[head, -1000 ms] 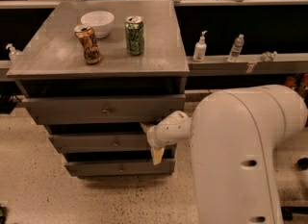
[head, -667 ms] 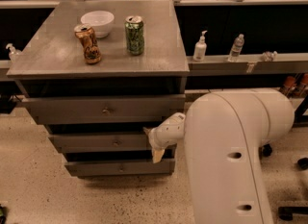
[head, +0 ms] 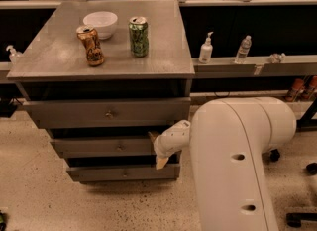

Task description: Open middle drawer

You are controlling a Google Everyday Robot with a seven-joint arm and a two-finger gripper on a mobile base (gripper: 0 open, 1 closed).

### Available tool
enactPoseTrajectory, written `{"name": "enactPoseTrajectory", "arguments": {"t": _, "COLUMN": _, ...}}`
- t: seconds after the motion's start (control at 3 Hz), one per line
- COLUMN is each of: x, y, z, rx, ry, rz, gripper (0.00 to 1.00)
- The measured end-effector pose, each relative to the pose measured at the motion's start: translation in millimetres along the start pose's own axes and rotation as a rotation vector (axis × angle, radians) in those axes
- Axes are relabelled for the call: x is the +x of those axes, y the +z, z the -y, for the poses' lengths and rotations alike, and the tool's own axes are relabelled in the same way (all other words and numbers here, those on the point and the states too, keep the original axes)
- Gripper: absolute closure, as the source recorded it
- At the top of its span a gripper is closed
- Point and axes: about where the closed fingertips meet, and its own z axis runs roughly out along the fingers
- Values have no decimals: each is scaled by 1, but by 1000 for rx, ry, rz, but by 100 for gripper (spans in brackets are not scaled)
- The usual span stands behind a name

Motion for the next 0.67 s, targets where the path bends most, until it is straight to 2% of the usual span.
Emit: {"name": "enactPoseTrajectory", "arguments": {"t": 0.67, "x": -1, "y": -5, "z": 2, "rx": 0, "ry": 0, "rz": 0, "gripper": 20}}
